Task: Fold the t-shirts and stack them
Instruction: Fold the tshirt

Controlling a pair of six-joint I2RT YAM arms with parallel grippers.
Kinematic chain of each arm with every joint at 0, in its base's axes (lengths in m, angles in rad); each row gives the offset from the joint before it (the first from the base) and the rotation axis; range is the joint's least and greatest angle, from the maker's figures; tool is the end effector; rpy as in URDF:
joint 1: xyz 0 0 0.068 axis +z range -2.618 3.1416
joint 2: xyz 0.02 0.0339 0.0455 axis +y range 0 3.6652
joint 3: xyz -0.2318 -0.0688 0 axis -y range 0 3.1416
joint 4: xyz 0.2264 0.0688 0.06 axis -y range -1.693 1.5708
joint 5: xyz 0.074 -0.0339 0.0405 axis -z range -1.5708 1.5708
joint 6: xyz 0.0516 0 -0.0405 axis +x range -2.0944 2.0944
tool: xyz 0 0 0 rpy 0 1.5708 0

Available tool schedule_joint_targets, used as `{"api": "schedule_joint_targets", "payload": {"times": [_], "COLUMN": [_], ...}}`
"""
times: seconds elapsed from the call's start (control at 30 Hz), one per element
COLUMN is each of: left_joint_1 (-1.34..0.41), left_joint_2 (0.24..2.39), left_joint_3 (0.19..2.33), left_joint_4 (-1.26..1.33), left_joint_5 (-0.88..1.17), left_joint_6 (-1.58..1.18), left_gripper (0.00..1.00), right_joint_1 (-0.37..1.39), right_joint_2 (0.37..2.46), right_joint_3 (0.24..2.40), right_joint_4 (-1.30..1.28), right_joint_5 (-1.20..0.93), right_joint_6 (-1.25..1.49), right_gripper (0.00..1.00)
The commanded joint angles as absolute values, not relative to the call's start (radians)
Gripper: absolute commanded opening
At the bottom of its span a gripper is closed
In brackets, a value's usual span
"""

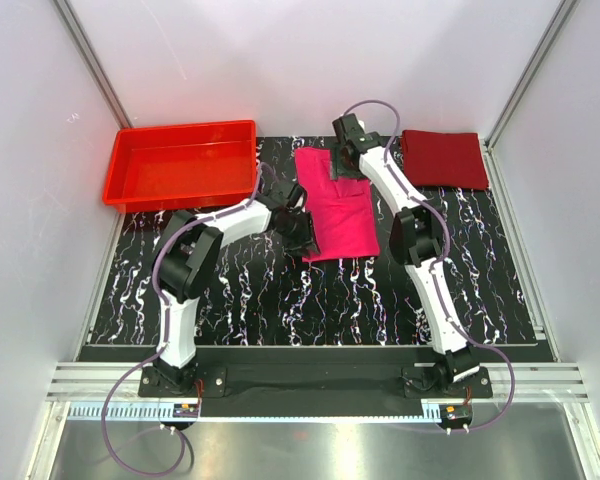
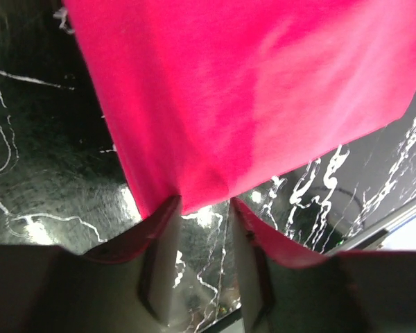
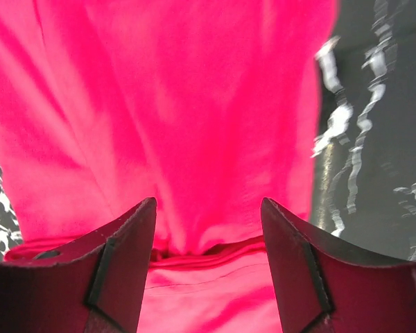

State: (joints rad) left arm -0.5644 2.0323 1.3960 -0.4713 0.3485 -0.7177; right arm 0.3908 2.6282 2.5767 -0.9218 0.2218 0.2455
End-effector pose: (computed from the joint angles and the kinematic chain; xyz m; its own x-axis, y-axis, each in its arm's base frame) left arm 0.3249 -0.2266 0.1252 -0.9848 -0.1081 -0.1357 -0.0213 0.8515 -0.5240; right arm 0.4861 0.1880 0.1728 -0.8040 -0.0748 -0.5899 -0.0637 0.9972 -0.0397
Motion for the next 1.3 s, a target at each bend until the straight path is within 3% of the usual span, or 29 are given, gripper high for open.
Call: {"api": "schedule_joint_targets", "payload": {"times": [0.0, 0.2, 0.23, 0.27, 0.4, 0.67, 0.97, 1.27], "left_joint_1": [-0.534, -0.434, -0.416, -0.408, -0.387, -0.385, -0.377, -0.368], "left_joint_2": [1.982, 2.077, 2.095, 2.13, 2.198, 2.287, 2.321, 2.352], "left_joint_3": [1.532, 1.704, 1.733, 1.79, 1.874, 1.923, 1.948, 1.957], "left_joint_4": [-0.518, -0.537, -0.554, -0.583, -0.606, -0.555, -0.56, -0.52], "left_joint_5": [0.333, 0.422, 0.422, 0.411, 0.385, 0.373, 0.311, 0.348], "left_joint_6": [-0.635, -0.552, -0.536, -0.507, -0.454, -0.453, -0.434, -0.454], "left_gripper": [0.41, 0.58, 0.58, 0.59, 0.58, 0.52, 0.52, 0.5], "right_joint_1": [0.353, 0.301, 0.289, 0.276, 0.222, 0.207, 0.193, 0.181], "right_joint_2": [2.537, 2.297, 2.278, 2.273, 2.29, 2.353, 2.436, 2.43], "right_joint_3": [2.581, 2.216, 2.191, 2.172, 2.135, 2.154, 2.212, 2.164], "right_joint_4": [-0.922, -0.796, -0.789, -0.778, -0.784, -0.784, -0.819, -0.81], "right_joint_5": [0.204, -0.003, -0.088, -0.119, -0.291, -0.357, -0.365, -0.328], "right_joint_6": [0.229, 0.215, 0.197, 0.195, 0.175, 0.121, 0.114, 0.084], "right_gripper": [0.69, 0.69, 0.66, 0.54, 0.45, 0.52, 0.47, 0.52]}}
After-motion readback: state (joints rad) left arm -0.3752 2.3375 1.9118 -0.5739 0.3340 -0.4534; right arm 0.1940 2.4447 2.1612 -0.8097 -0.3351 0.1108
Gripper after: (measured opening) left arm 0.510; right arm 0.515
